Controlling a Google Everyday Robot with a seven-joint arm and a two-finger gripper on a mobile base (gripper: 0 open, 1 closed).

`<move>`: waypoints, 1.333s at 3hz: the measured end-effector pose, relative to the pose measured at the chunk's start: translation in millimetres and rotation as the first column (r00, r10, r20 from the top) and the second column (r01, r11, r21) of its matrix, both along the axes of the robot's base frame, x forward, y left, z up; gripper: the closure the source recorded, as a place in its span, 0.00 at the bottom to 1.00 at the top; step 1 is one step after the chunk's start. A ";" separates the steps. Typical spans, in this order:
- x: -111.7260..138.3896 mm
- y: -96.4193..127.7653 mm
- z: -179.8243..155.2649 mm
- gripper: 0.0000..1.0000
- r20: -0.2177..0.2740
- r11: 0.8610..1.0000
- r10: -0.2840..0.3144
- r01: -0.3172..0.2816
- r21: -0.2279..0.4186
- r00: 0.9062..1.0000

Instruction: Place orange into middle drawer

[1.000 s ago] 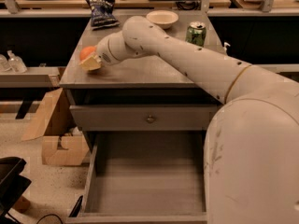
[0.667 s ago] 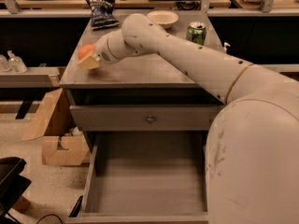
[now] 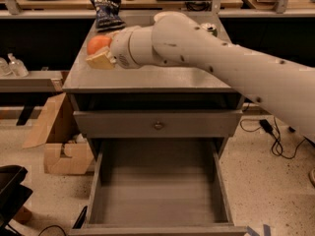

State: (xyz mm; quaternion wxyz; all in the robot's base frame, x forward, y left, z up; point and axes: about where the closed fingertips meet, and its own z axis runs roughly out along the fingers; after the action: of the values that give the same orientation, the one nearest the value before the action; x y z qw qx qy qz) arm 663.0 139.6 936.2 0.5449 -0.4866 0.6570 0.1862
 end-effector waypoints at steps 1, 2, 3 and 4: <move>-61.7 -5.6 -13.4 1.00 0.005 1.000 -0.007 0.006 0.029 1.000; -119.7 -32.6 -84.3 1.00 -0.093 1.000 -0.006 0.005 -0.015 0.996; -138.7 -124.1 -180.6 1.00 -0.197 0.992 -0.097 0.078 -0.101 0.976; -119.4 -158.4 -229.3 1.00 -0.232 0.989 -0.083 0.052 -0.136 0.969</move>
Offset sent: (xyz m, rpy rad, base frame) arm -0.1714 -0.2006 -0.1944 -0.0863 0.2468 -0.2244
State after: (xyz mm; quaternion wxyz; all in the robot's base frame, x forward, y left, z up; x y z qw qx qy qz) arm 543.6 -18.8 706.9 0.4361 -0.4722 0.7442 0.1815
